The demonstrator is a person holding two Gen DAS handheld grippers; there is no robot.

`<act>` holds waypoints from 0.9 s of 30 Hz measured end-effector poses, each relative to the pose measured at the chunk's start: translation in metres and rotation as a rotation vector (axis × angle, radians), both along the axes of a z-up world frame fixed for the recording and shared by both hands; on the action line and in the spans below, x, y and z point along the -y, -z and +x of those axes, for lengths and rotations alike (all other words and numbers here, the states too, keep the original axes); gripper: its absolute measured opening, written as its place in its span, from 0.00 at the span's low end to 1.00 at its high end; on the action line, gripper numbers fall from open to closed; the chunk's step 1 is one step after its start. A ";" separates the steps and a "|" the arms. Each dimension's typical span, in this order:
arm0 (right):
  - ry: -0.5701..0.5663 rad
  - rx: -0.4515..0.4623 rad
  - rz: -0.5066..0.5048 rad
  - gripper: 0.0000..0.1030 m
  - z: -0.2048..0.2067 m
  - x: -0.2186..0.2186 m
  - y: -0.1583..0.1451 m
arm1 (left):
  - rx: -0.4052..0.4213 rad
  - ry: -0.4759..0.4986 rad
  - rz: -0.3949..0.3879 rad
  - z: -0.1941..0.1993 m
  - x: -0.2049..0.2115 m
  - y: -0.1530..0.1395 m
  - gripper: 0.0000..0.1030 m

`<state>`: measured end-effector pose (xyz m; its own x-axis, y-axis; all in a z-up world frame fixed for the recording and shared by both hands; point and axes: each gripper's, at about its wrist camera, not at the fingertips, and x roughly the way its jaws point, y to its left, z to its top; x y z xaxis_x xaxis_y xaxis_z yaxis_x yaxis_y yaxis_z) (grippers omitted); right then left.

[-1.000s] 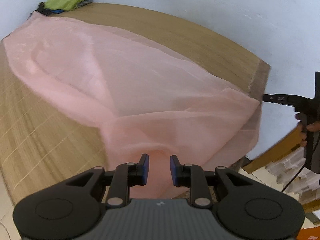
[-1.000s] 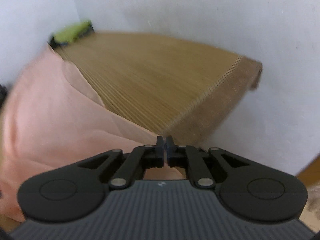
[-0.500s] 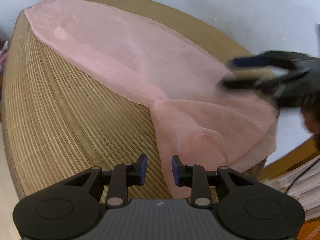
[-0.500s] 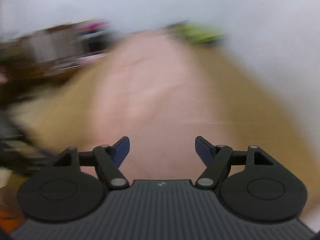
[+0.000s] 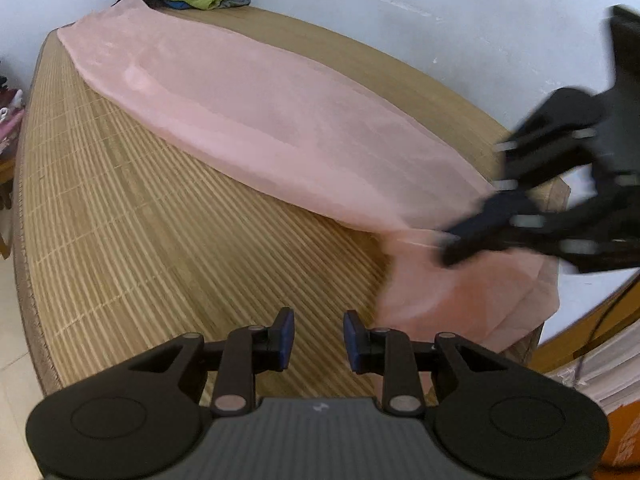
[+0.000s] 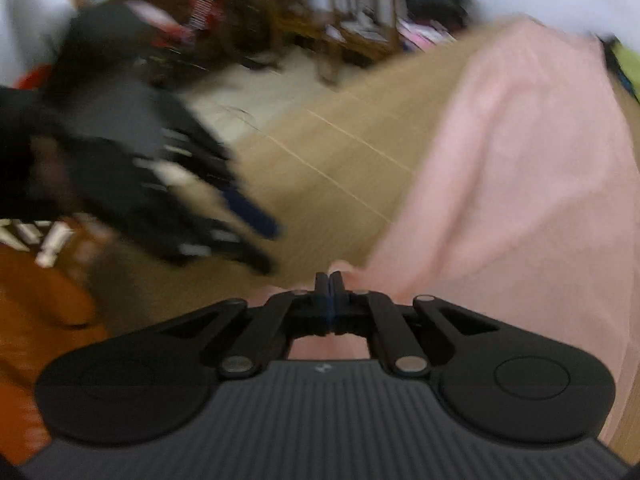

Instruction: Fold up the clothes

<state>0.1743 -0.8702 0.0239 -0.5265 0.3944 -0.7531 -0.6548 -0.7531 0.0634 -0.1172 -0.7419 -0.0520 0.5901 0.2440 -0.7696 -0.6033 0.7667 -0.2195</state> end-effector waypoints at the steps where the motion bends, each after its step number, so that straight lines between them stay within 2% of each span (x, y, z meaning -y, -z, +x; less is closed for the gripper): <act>1: -0.034 -0.010 0.004 0.03 0.000 0.005 -0.006 | 0.008 0.008 -0.003 0.003 0.002 0.000 0.28; 6: -0.127 -0.078 0.023 0.03 0.017 0.040 -0.049 | 0.047 0.046 -0.016 0.015 0.012 0.000 0.28; 11: -0.088 -0.129 0.080 0.03 0.036 0.066 -0.091 | 0.087 0.084 -0.029 0.028 0.022 0.000 0.29; 16: -0.097 -0.199 0.124 0.03 0.048 0.089 -0.112 | 0.131 0.071 -0.050 0.038 0.051 -0.006 0.29; 19: -0.106 -0.241 0.150 0.03 0.054 0.102 -0.124 | 0.136 0.031 -0.063 0.036 0.073 -0.009 0.29; 22: -0.153 -0.277 0.133 0.03 0.053 0.112 -0.117 | 0.138 -0.031 -0.094 0.028 0.097 -0.007 0.29; 27: -0.102 -0.324 0.012 0.04 0.037 0.115 -0.070 | 0.075 -0.170 -0.101 0.006 0.138 0.003 0.32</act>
<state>0.2113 -0.9850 0.0944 -0.7751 0.3350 -0.5358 -0.5230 -0.8159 0.2464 -0.1114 -0.8798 -0.0546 0.6032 0.2686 -0.7509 -0.7015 0.6267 -0.3393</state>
